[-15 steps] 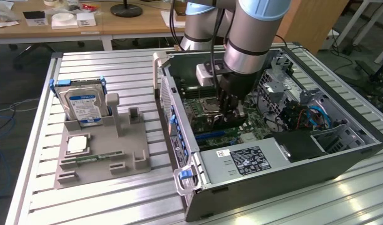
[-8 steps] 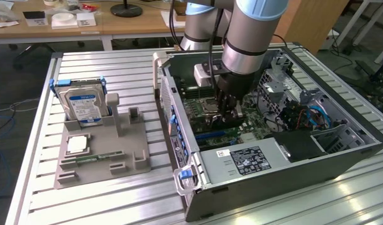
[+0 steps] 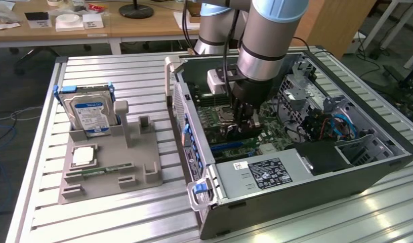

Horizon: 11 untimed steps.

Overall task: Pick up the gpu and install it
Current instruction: 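Insert the gpu into the slot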

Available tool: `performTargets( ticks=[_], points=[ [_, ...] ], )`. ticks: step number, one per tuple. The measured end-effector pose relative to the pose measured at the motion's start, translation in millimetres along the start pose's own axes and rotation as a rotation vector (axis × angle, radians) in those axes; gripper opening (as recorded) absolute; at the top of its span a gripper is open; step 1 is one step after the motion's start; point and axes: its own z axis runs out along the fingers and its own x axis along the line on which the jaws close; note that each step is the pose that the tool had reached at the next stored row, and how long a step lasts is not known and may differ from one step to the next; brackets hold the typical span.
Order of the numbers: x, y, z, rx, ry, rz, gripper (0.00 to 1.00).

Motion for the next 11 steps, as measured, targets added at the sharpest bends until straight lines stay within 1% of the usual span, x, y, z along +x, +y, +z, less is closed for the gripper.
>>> performTargets(
  ticks=[3, 7, 11],
  points=[
    [0.1, 1.7, 0.4, 0.0000, 0.0001, 0.000, 0.26],
    [0.1, 2.0, 0.9, -0.0001, 0.0007, 0.000, 0.26],
    [0.2, 2.3, 2.4, 0.0000, 0.0039, 0.000, 0.26]
  ],
)
